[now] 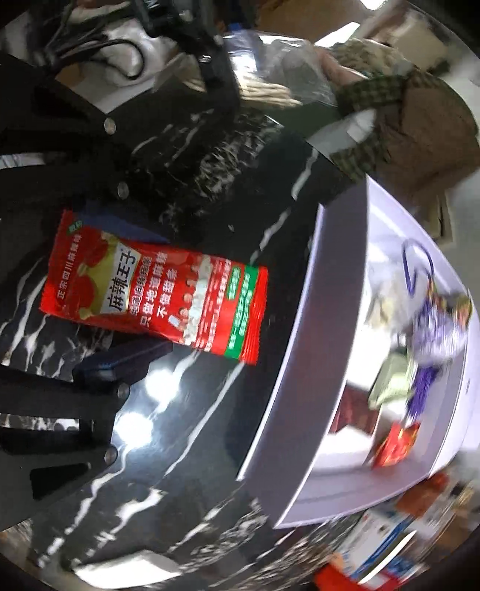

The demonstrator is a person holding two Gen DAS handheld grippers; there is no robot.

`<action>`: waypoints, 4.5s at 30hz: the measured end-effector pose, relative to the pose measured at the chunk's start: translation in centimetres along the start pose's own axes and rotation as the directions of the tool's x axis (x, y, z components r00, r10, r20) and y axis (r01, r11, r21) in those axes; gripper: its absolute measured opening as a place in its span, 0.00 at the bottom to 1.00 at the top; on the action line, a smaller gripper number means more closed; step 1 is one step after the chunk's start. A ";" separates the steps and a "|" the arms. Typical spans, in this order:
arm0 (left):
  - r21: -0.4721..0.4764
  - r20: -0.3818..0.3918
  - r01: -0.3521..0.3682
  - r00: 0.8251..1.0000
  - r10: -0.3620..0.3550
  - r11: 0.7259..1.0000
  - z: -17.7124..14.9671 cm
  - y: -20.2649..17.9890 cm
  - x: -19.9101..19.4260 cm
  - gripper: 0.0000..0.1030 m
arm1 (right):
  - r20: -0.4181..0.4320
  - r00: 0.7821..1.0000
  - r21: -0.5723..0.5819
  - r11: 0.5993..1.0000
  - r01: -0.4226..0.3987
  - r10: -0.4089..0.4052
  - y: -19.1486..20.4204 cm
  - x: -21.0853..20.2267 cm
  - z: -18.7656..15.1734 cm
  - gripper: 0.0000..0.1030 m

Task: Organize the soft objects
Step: 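Grasp the red-and-green sauce packet with the right tool and lift it, then carry the cord bag and sauce packet with both tools over the white box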

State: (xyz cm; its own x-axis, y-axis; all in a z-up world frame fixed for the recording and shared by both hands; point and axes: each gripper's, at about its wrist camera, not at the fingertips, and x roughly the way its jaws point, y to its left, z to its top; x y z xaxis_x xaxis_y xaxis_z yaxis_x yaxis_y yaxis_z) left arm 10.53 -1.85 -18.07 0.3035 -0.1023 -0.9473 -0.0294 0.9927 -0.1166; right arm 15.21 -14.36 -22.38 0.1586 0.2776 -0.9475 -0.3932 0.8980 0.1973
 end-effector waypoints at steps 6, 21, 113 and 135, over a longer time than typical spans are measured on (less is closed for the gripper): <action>0.008 -0.002 -0.006 1.000 0.006 1.000 0.0 -0.2 0.1 0.45 | 0.013 0.999 0.036 0.999 0.034 -0.034 0.5 0.7 0.5 0.76; -0.001 0.013 0.002 1.000 -0.002 1.000 0.1 -0.2 -0.8 0.45 | 0.027 0.993 -0.013 0.993 0.119 -0.118 1.7 1.3 -0.1 0.43; 0.150 0.494 -0.052 0.869 -0.029 0.987 13.9 -7.3 -21.6 0.45 | 0.460 0.886 -0.005 0.998 0.064 -0.054 -2.9 -27.2 7.7 0.42; 0.117 0.389 -0.078 0.921 0.027 0.990 19.3 -8.2 -10.4 0.45 | 0.412 0.905 0.019 0.994 0.107 -0.105 -7.4 -19.7 13.3 0.43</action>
State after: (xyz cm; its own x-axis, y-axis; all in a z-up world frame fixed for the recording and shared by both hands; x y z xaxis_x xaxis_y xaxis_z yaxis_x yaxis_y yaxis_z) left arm 26.03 -7.69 -1.48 0.6491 -0.0432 -0.7595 0.0588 0.9982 -0.0065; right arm 27.09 -21.96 -1.84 0.5579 0.2975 -0.7748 -0.3570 0.9288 0.0995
